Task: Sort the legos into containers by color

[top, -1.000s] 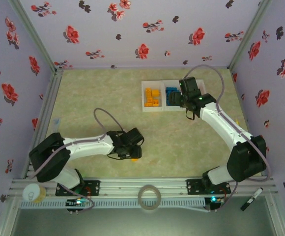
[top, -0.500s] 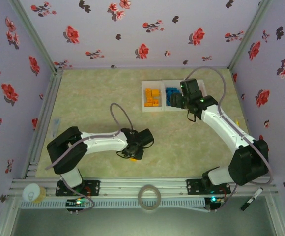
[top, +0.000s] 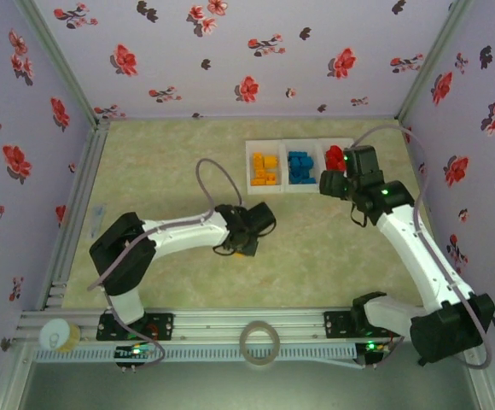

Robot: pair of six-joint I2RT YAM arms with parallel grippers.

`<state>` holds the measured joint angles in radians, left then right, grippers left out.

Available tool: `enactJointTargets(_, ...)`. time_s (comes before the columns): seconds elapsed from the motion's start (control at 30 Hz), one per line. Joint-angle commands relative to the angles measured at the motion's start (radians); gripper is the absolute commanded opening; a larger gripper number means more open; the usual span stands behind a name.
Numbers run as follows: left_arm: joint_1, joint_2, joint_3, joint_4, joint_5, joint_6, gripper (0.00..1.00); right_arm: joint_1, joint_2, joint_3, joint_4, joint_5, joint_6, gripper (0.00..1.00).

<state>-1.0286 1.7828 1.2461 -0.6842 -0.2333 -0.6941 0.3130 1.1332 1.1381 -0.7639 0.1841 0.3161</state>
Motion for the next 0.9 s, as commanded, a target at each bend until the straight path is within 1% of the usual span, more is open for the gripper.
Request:
enactJointTargets(0.0, 0.060, 0.030, 0.104, 0.039, -0.045, 0.157, 0.22, -0.006, -0.018, 0.080, -0.175, 0.037, -0.004, 0.82)
enactJointTargets(0.1, 0.115, 0.071, 0.191, 0.059, -0.027, 0.229, 0.22, -0.009, -0.013, 0.124, -0.245, 0.045, 0.019, 0.82)
enactJointTargets(0.2, 0.169, 0.119, 0.264, 0.098, 0.025, 0.285, 0.22, -0.012, -0.007, 0.163, -0.295, 0.034, 0.038, 0.82)
enactJointTargets(0.3, 0.215, 0.182, 0.360, 0.128, 0.058, 0.343, 0.22, -0.016, 0.003, 0.202, -0.342, 0.056, 0.055, 0.82)
enactJointTargets(0.4, 0.245, 0.267, 0.498, 0.121, 0.062, 0.403, 0.21, -0.020, 0.022, 0.240, -0.377, 0.069, 0.081, 0.82)
enactJointTargets(0.5, 0.265, 0.340, 0.616, 0.113, 0.064, 0.446, 0.21, -0.021, 0.034, 0.259, -0.364, 0.072, 0.107, 0.82)
enactJointTargets(0.63, 0.300, 0.421, 0.759, 0.108, 0.110, 0.467, 0.20, -0.021, 0.051, 0.263, -0.337, 0.044, 0.146, 0.81)
enactJointTargets(0.73, 0.316, 0.497, 0.885, 0.076, 0.125, 0.485, 0.20, -0.020, 0.039, 0.224, -0.298, 0.005, 0.169, 0.80)
enactJointTargets(0.87, 0.326, 0.583, 0.995, 0.084, 0.144, 0.508, 0.21, -0.019, 0.000, 0.154, -0.251, -0.010, 0.197, 0.80)
